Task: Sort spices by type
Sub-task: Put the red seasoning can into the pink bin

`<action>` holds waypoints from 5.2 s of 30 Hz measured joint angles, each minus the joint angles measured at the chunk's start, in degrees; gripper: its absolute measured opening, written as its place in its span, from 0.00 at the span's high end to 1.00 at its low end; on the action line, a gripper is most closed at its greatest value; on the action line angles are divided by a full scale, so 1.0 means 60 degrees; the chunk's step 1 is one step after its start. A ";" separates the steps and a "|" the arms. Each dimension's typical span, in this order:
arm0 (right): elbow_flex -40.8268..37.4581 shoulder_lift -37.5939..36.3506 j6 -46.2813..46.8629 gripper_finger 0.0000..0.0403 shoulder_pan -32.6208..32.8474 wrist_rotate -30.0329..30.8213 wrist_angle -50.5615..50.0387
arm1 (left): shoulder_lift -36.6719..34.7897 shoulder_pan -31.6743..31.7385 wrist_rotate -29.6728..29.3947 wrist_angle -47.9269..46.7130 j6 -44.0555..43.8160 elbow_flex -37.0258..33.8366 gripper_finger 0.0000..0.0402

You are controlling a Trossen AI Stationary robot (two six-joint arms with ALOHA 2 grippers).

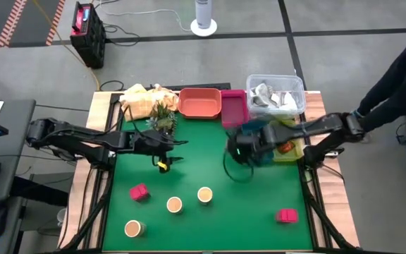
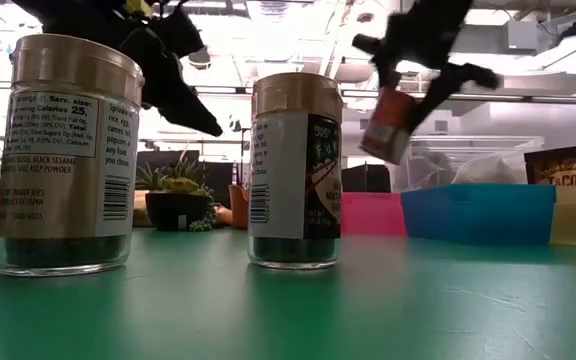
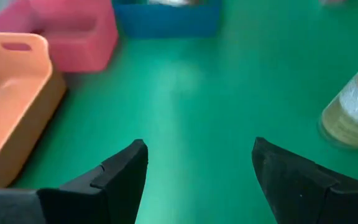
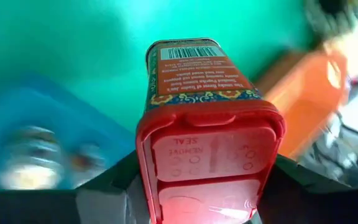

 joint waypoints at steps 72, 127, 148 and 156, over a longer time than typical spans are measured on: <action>0.7723 0.7501 0.3178 0.29 -0.6542 -0.1509 -0.4099 | -0.0791 0.1663 0.0398 -0.1873 0.1390 -0.0115 0.32; 0.1091 0.1133 0.7089 0.21 -0.1975 -0.3227 0.2220 | 0.1430 0.1103 -0.2581 -1.0175 0.6910 0.2653 0.32; 0.1078 0.1137 0.7436 0.21 -0.1227 -0.3199 0.2451 | 0.1730 0.2599 -0.1606 -0.9637 0.9088 0.2110 0.33; 0.1078 0.1137 0.7408 0.21 -0.1227 -0.3199 0.2369 | 0.1730 0.1866 -0.1472 -0.9246 0.7683 0.2096 0.47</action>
